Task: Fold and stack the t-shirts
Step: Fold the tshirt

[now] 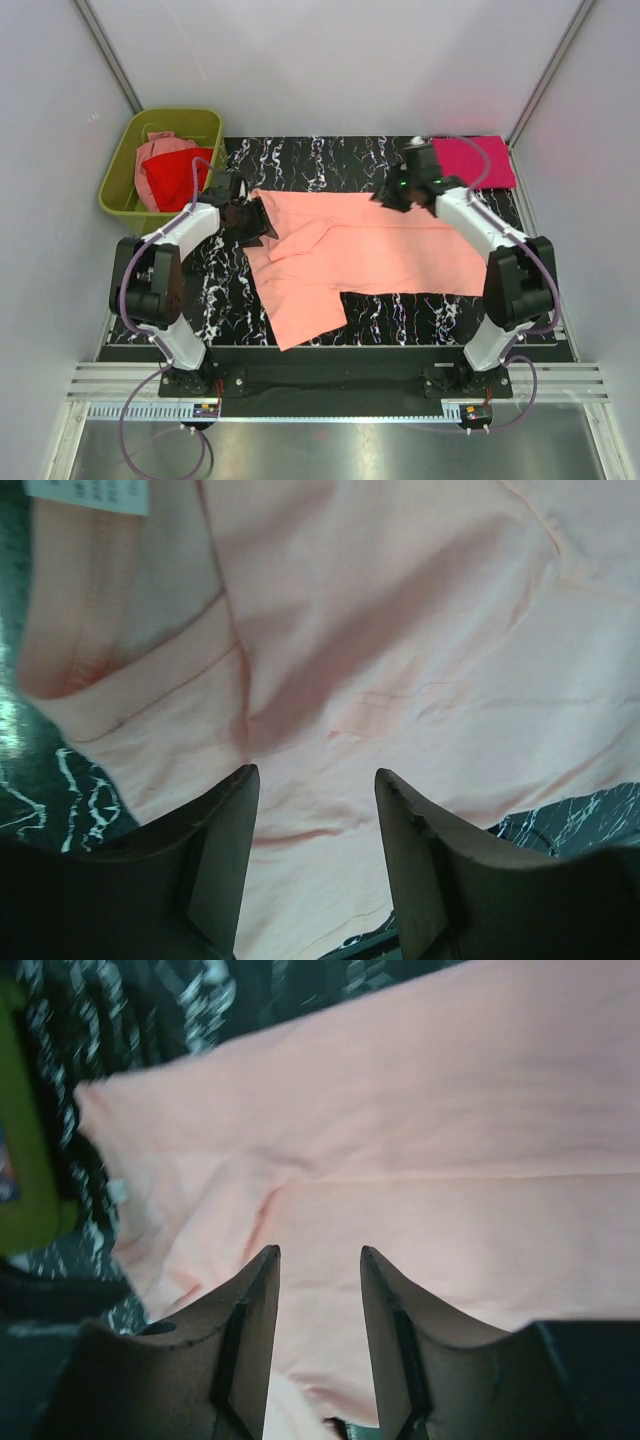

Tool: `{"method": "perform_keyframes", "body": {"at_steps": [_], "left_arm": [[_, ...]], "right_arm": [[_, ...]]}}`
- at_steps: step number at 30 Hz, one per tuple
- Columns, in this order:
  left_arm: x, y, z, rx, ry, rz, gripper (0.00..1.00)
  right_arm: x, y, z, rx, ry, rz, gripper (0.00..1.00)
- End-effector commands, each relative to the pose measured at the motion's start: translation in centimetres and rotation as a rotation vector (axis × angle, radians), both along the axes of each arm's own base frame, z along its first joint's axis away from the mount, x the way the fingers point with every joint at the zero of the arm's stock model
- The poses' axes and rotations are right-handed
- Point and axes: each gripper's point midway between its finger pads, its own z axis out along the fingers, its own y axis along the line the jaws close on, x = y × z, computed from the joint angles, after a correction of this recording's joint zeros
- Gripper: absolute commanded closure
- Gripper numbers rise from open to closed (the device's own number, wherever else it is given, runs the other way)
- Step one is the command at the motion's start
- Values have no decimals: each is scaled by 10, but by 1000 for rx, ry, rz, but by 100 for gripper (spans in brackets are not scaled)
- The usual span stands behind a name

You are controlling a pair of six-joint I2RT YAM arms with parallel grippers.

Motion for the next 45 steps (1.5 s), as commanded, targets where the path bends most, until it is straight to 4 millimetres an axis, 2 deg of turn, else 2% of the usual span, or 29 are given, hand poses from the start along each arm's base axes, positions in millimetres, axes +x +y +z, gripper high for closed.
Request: {"method": "perform_keyframes", "body": {"at_steps": [1,2,4,5,8,11,14,18,24,34,45], "left_arm": [[14,2,28,-48,-104,15,44],[12,2,27,-54,-101,16,44],[10,3,24,-47,-93,26,45],[5,6,17,-33,-78,33,45],[1,4,13,-33,-85,39,45],[3,1,8,-21,-79,39,44],[2,2,0,-10,-57,46,43],[6,4,-2,7,-69,65,41],[8,5,-8,14,-57,74,42],[7,-3,-18,10,-46,79,47],[14,-7,-12,-1,-65,80,53]], "right_arm": [[-6,72,16,100,-79,92,54],[-12,97,5,99,-62,137,54],[-12,124,-1,114,-60,169,54],[-20,143,-20,102,-24,201,54],[-29,174,-41,110,13,247,55],[-35,189,-57,124,39,255,55],[-40,204,-64,156,53,266,55],[-42,213,-72,171,74,252,57],[-45,212,-86,141,104,208,58],[-48,217,-105,132,137,190,57],[-41,221,-107,141,121,186,60]]}}
